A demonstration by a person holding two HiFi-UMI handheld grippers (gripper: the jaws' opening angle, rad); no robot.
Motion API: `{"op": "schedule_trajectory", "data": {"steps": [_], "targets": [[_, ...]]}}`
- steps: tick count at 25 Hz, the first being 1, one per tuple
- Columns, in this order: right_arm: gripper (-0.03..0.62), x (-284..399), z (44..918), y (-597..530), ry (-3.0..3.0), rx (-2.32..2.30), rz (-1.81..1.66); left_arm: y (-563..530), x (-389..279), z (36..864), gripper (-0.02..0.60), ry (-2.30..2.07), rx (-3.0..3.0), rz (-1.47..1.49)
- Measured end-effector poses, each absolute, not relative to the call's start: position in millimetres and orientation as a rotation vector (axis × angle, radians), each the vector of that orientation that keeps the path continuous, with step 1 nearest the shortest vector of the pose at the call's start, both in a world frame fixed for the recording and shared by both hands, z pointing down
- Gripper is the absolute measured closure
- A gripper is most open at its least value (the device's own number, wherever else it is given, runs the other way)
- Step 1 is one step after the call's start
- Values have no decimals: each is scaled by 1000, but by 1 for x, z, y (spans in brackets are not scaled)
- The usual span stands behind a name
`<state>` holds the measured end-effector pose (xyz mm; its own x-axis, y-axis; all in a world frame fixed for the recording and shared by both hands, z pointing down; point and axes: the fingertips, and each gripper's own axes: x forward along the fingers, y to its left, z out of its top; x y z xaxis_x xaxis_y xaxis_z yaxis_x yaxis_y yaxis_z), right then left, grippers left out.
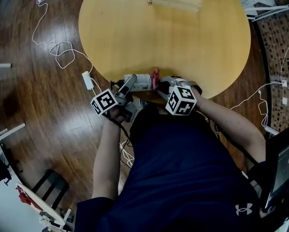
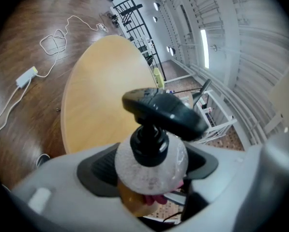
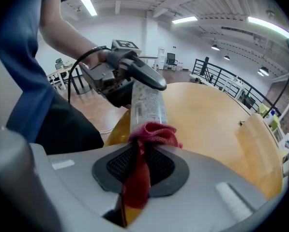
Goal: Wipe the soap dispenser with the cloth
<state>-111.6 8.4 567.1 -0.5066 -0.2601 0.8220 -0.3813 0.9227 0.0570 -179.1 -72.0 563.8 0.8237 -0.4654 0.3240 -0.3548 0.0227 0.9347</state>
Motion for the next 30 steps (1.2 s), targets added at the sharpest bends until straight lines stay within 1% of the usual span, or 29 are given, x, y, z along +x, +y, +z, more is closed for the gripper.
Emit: {"op": "schedule_trajectory", "data": {"steps": [3, 7, 13, 15, 18, 22, 26, 30], "targets": [[534, -112, 554, 14, -2191, 476, 163, -74, -179, 565, 210, -677, 1573, -100], [534, -103, 552, -11, -2203, 636, 269, -80, -178, 563, 210, -700, 1594, -93], [534, -88, 561, -22, -2190, 766, 420, -99, -171, 530, 216, -821, 1873, 26], [534, -85, 546, -22, -2256, 835, 503, -109, -165, 496, 216, -788, 1932, -30], [534, -80, 486, -27, -2458, 985, 588, -115, -156, 454, 216, -689, 1970, -126], [534, -60, 420, -40, -2579, 1133, 476, -110, -137, 414, 216, -580, 1904, -235], [534, -44, 420, -53, -2538, 1177, 440, -107, -121, 389, 216, -508, 1821, -328], [536, -55, 436, -41, -2517, 1132, 484, -105, -119, 386, 216, -480, 1762, -365]]}}
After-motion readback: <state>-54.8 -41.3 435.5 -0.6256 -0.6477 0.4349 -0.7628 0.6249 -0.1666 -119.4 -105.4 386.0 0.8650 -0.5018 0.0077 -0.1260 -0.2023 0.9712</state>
